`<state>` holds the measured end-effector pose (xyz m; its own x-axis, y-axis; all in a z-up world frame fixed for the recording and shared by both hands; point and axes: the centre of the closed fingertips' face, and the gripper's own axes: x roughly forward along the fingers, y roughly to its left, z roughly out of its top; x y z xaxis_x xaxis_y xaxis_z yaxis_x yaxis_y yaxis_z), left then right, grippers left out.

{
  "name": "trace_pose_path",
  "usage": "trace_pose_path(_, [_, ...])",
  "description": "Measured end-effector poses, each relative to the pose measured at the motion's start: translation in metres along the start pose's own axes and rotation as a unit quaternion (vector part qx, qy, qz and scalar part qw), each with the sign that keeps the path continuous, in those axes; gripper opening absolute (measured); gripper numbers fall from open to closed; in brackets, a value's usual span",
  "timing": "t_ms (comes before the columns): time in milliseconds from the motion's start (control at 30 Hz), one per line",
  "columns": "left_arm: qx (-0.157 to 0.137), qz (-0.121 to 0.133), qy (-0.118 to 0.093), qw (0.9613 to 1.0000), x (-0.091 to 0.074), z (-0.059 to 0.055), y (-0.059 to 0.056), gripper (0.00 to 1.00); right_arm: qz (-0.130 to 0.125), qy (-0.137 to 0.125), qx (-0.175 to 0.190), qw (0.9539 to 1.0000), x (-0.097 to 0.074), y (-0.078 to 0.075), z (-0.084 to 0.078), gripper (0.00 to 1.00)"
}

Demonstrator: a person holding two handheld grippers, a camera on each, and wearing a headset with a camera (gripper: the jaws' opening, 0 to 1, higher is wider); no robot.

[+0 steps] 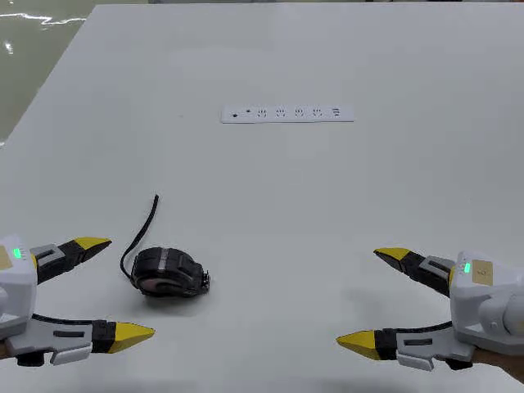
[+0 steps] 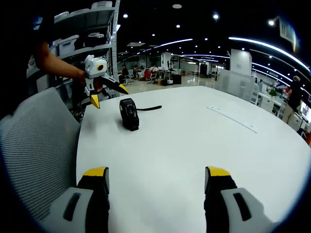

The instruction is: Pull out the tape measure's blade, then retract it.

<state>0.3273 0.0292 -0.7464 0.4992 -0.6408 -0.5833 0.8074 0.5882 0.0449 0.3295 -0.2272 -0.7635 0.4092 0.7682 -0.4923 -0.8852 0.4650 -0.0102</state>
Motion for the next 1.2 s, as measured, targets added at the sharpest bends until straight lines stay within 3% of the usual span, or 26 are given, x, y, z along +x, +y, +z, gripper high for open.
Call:
trace_pose_path(533, [0.04,-0.05,0.05,0.9967,0.019,-0.002,0.01,0.64,0.032,0.011,-0.029,0.999,0.03,-0.002,0.006,0.69])
trace_pose_path(933, [0.065,-0.085,0.09,0.9902,0.028,-0.011,0.013,0.57,0.055,0.006,-0.034,0.9979,0.053,0.001,0.015,0.64])
trace_pose_path(1200, [0.087,-0.104,0.118,0.9836,0.036,-0.015,0.017,0.47,0.083,0.002,-0.051,0.9953,0.069,0.008,0.019,0.57])
